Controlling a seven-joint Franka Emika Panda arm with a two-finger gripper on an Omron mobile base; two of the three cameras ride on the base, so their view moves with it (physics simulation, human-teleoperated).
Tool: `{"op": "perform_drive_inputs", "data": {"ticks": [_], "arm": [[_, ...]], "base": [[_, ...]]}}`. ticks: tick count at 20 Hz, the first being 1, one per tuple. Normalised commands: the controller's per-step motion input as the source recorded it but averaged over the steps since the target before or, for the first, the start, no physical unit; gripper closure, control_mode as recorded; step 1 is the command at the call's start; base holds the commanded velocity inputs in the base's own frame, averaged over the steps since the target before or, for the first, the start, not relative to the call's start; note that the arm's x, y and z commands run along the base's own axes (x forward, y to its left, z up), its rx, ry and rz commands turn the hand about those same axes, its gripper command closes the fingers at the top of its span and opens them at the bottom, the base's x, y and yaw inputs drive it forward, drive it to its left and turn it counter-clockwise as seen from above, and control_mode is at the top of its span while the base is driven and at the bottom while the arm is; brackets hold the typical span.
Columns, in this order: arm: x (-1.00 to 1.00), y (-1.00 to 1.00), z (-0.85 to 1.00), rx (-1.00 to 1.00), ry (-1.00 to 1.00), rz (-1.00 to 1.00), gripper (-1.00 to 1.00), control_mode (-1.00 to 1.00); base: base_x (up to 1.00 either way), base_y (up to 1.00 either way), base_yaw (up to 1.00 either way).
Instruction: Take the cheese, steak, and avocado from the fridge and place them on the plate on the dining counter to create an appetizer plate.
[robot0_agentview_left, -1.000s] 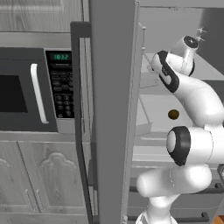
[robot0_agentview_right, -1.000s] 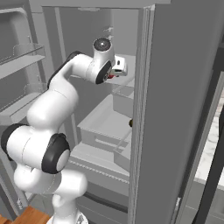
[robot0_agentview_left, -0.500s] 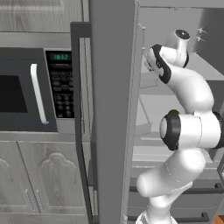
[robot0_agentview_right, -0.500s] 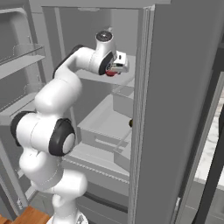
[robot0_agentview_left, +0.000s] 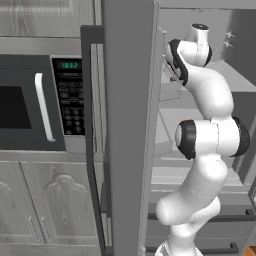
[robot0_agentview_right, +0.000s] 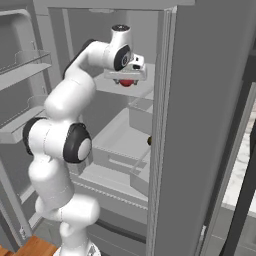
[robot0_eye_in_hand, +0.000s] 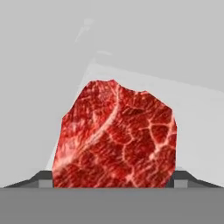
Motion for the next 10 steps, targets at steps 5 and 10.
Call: {"op": "perform_drive_inputs", "data": {"ticks": [5,10], "arm": [[-0.58,-0.23,-0.84,0.0,-0.08,-0.06,1.0,-1.0],[-0.81,-0.26,-1.0,-0.01,-0.39,-0.08,1.0,-1.0]], "base": [[0.0,0.0,0.0],[0.0,0.0,0.0]]}}
